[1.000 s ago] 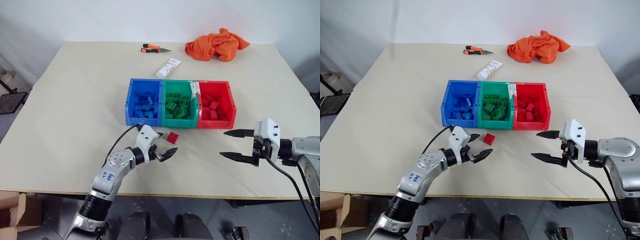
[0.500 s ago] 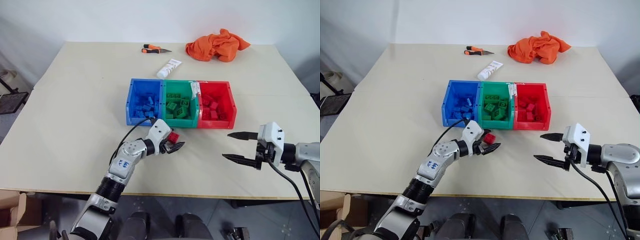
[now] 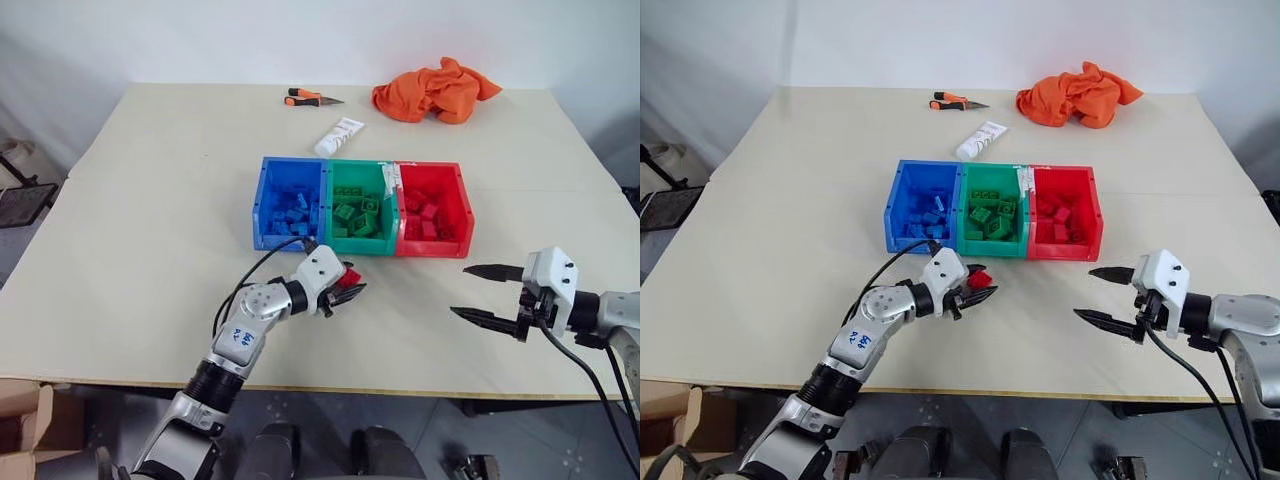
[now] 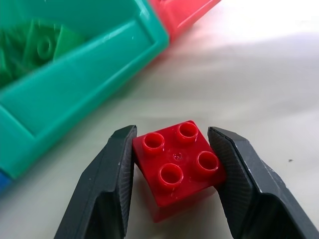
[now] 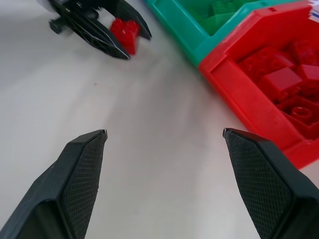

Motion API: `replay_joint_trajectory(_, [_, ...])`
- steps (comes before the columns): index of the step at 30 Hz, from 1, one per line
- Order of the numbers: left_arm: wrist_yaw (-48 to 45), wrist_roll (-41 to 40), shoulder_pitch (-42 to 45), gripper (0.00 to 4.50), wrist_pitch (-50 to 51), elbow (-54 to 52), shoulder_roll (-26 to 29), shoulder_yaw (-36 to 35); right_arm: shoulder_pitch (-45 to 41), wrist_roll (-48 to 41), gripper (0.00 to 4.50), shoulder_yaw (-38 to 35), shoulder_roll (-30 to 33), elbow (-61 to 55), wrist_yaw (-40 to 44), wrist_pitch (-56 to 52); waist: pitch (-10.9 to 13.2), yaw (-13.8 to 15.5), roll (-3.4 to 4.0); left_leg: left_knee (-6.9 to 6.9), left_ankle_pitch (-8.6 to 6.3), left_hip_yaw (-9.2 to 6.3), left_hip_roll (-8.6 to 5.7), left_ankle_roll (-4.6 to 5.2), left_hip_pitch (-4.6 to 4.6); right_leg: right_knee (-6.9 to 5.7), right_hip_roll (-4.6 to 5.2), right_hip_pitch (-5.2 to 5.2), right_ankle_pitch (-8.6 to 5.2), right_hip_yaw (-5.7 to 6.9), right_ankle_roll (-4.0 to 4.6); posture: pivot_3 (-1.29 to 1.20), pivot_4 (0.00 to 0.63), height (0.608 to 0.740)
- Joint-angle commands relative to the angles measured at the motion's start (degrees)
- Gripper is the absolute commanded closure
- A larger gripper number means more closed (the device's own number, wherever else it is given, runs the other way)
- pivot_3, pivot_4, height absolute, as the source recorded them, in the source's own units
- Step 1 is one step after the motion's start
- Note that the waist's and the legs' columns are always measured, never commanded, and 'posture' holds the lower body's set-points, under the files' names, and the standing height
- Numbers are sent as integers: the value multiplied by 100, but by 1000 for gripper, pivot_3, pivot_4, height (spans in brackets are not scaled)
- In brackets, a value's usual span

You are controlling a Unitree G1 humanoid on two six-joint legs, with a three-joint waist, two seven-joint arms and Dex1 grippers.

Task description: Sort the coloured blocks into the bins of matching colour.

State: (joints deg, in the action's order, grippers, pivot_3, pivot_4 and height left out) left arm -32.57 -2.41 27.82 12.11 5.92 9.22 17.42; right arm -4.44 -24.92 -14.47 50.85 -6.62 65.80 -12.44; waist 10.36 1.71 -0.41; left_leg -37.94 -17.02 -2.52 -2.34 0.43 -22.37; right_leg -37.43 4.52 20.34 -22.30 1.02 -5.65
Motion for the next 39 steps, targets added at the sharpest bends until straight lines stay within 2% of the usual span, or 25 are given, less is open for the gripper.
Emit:
replay_joint_trajectory(1, [10, -83, 530, 2547, -107, -356, -374, 62, 189, -176, 584, -347, -71, -318, -142, 58, 1, 48, -2, -3, 0, -2, 0, 0, -5, 2, 0, 0, 1, 2, -1, 0, 150, 740])
replay_joint_trajectory(5, [125, -156, 1330, 2547, -165, 208, -825, -115, 483, -231, 584, -531, -148, -571, -332, -12, 3, 113, -5, -5, -2, 3, -3, 3, -5, 3, -1, 0, 4, 1, -7, 0, 150, 740])
replay_joint_trajectory(9, [256, -116, 2571, 2547, -751, 1844, -1281, -379, 885, -266, 584, -688, -291, -943, -568, -79, 8, 121, -14, -4, -2, 9, -3, 3, -5, 3, -4, 1, 4, 1, -8, 0, 150, 740])
replay_joint_trajectory(14, [516, -83, 3709, 2547, -1626, 3971, -1660, -776, 1106, -267, 584, -787, -369, -1161, -763, -114, 16, 112, -27, -1, -2, 19, -4, 4, -4, 2, -5, 6, 4, 6, -9, 0, 150, 740])
replay_joint_trajectory(18, [639, -59, 4405, 1248, -2202, 5290, -1871, -1013, 1193, -273, 584, -845, -397, -1271, -886, -128, 24, 111, -40, 1, -2, 18, -3, 3, -5, -2, -5, 14, 3, 12, -9, 0, 150, 740])
replay_joint_trajectory(21, [721, -21, 4741, 323, -2555, 5827, -1924, -1138, 1227, -272, 584, -850, -412, -1329, -959, -141, 27, 118, -45, 1, -2, 19, -5, 4, -7, -3, -3, 18, 4, 13, -9, 0, 150, 740])
replay_joint_trajectory(22, [679, -33, 4776, 6, -2646, 5886, -1928, -1174, 1229, -269, 584, -850, -416, -1336, -980, -143, 27, 120, -46, 1, -2, 19, -5, 3, -7, -4, -2, 18, 4, 13, -9, 0, 150, 740])
replay_joint_trajectory(30, [342, -77, 4797, 6, -2808, 5991, -1915, -1344, 1079, -271, 584, -752, -396, -1244, -1009, -125, 27, 114, -47, 0, -1, 20, -5, 3, -6, -9, -3, 20, 4, 14, -9, 0, 150, 740])
replay_joint_trajectory(33, [122, -269, 4751, 6, -2623, 5767, -1667, -1549, 971, -268, 584, -699, -386, -1193, -991, -132, 28, 107, -47, 0, -1, 21, -5, 3, -7, -12, -3, 23, 4, 13, -9, 0, 150, 740])
replay_joint_trajectory(35, [-416, -492, 4588, 6, -2425, 5443, -1444, -1688, 928, -270, 584, -688, -375, -1163, -963, -135, 28, 103, -47, -1, -1, 24, -5, 3, -6, -16, -4, 25, 4, 13, -9, 0, 150, 740])
replay_joint_trajectory(39, [-1829, -899, 3597, 6, -1452, 3782, -483, -1666, 766, -235, 584, -637, -299, -936, -810, -92, 25, -10, -42, 1, 0, 23, -2, 0, -2, -31, -5, 25, 4, 10, -9, 0, 150, 740])
